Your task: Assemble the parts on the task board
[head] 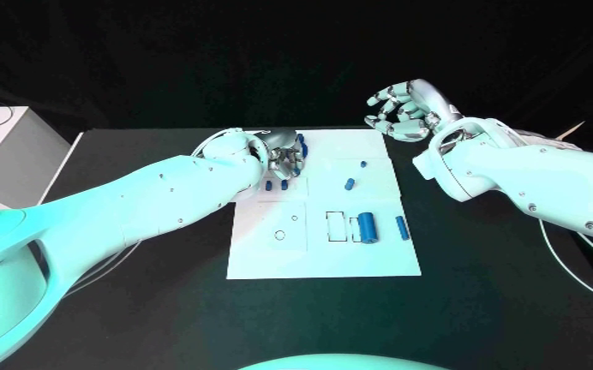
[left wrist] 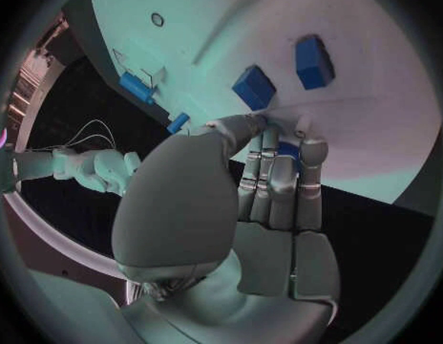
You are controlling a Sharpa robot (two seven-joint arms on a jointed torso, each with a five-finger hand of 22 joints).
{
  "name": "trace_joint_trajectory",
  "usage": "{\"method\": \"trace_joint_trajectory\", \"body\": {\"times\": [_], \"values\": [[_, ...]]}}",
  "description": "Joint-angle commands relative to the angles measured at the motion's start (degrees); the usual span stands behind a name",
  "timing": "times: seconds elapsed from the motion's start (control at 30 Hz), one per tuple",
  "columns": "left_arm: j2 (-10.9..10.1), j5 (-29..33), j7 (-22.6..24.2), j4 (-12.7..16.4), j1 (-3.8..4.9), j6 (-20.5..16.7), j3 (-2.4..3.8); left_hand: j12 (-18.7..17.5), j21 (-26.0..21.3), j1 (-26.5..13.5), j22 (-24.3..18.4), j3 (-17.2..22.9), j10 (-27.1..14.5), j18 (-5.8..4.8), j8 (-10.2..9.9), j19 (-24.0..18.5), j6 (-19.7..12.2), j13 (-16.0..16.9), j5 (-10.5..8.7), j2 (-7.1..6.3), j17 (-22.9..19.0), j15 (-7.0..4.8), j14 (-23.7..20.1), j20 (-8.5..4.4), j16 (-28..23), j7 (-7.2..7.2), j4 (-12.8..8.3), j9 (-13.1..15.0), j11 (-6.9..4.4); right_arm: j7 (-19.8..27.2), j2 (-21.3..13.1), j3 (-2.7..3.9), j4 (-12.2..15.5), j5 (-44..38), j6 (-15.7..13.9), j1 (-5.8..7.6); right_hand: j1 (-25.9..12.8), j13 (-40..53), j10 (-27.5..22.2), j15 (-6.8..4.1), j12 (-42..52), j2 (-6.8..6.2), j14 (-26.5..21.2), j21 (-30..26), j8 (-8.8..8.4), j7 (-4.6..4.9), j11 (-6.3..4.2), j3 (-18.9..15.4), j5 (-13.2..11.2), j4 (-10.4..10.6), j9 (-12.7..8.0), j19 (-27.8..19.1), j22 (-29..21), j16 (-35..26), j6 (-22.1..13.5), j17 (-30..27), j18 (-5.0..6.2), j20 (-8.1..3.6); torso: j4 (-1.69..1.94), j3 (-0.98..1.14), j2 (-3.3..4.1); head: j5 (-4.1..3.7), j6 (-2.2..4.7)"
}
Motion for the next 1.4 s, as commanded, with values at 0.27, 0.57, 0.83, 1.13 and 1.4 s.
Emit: {"method": "trace_joint_trajectory", "body": {"times": [0.27,0.57,0.83,1.13,1.4], "values": [[-1.0,1.9,2.6,0.6,-0.17,-4.9,0.11,-2.2,0.8,-0.7,0.6,1.3,1.6,-0.99,-1.0,0.3,0.8,-0.2,-0.11,0.62,-0.3,-0.03,0.6,-0.11,0.2,0.12,-1.4,0.2,-0.09,0.4,0.0,0.02,0.0,-0.6,0.5,-0.01,-0.3,-0.2,0.5,-0.28,-0.3,-0.27,3.0,0.1,0.20,0.32,-0.12,0.2,-0.2,0.1,0.1,0.4,0.0,-0.2,-0.1,3.1,0.33,-0.11,0.04,-0.01,-0.03,-0.18,0.54],[-3.9,4.2,3.5,3.7,-0.31,-5.2,1.16,-3.2,0.7,-1.5,0.4,1.4,2.1,-0.93,-1.4,0.0,1.1,-0.3,-0.12,0.32,-0.8,0.05,0.5,-0.04,0.1,0.21,-1.7,0.3,-0.02,0.4,0.0,0.02,-0.3,-0.5,0.6,-0.03,-0.3,-0.3,0.6,-0.28,-0.5,-0.25,3.0,0.0,0.20,0.31,-0.13,0.2,-0.1,0.1,0.1,0.4,0.0,-0.2,-0.1,3.1,0.34,-0.12,0.18,-0.09,-0.23,-0.32,0.76],[-7.0,4.7,2.8,6.2,-0.31,-3.2,2.26,-4.2,0.5,-2.5,0.2,1.1,2.4,-0.89,-1.7,-0.4,1.3,-0.3,-0.18,0.12,-1.1,0.11,0.4,0.08,0.1,0.17,-1.6,0.3,-0.02,0.4,-0.1,0.01,-0.6,-0.5,0.8,-0.09,-0.3,-0.5,0.6,-0.29,-0.7,-0.26,3.0,0.0,0.21,0.31,-0.11,0.2,0.0,0.1,0.1,0.4,0.0,-0.3,-0.1,3.1,0.35,-0.12,0.71,-0.21,-0.68,-0.48,0.52],[-8.8,4.5,1.5,6.6,-0.31,-1.7,2.68,-4.5,0.5,-2.9,0.3,1.0,2.7,-0.92,-1.7,-0.3,1.5,-0.3,-0.20,0.13,-1.3,0.09,0.3,0.12,0.1,0.09,-1.6,0.4,-0.09,0.3,-0.1,0.01,-0.7,-0.5,1.0,-0.26,-0.3,-0.7,0.6,-0.28,-1.0,-0.25,3.0,0.1,0.22,0.32,-0.10,0.2,0.0,0.1,0.1,0.5,0.1,-0.2,-0.1,3.2,0.32,-0.12,0.92,-0.32,-0.79,-0.50,0.37],[-8.2,3.7,0.8,5.2,-0.42,-1.1,2.64,-4.6,0.4,-3.0,0.2,0.9,2.8,-0.90,-1.7,-0.4,1.6,-0.3,-0.21,0.15,-1.2,0.08,0.3,0.12,0.1,0.07,-1.6,0.4,-0.11,0.3,-0.1,0.01,-0.7,-0.5,1.0,-0.34,-0.3,-0.7,0.6,-0.28,-1.0,-0.25,3.0,0.1,0.22,0.32,-0.10,0.2,0.0,0.1,0.1,0.5,0.1,-0.2,-0.1,3.2,0.32,-0.12,0.81,-0.29,-0.67,-0.35,0.37]]}}
